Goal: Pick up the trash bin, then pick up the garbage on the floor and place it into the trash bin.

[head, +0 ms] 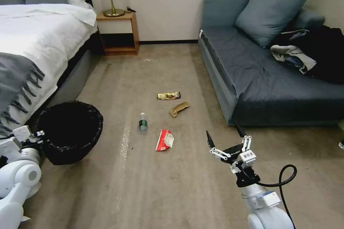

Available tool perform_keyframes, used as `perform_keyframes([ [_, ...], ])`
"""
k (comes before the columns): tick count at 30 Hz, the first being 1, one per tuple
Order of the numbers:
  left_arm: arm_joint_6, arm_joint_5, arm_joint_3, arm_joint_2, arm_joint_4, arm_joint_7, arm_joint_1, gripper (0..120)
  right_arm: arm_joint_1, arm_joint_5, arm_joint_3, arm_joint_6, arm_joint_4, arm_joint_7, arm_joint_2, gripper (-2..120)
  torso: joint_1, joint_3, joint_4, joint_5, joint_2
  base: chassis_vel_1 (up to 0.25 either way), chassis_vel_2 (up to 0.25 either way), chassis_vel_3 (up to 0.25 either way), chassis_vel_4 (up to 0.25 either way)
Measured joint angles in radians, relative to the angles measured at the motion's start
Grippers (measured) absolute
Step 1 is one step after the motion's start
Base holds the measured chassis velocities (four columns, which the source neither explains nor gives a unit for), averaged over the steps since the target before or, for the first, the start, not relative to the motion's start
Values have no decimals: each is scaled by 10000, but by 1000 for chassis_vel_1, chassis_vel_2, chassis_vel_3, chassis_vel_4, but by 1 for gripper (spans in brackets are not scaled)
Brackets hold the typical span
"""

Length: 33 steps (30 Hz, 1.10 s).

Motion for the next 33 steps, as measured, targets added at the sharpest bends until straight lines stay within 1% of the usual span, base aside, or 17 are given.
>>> perform_keyframes([
  [11,-1,-23,51,-20,-13,-22,-31,7,167,44,-69,25,-99,-3,-23,100,0,-1,1,0,0,-5,5,5,-3],
  [33,4,-82,137,-34,108,-121,-122,7,350,121,-150,8,-238,-57,-82,100,0,0,1,0,0,-68,75,61,-75],
])
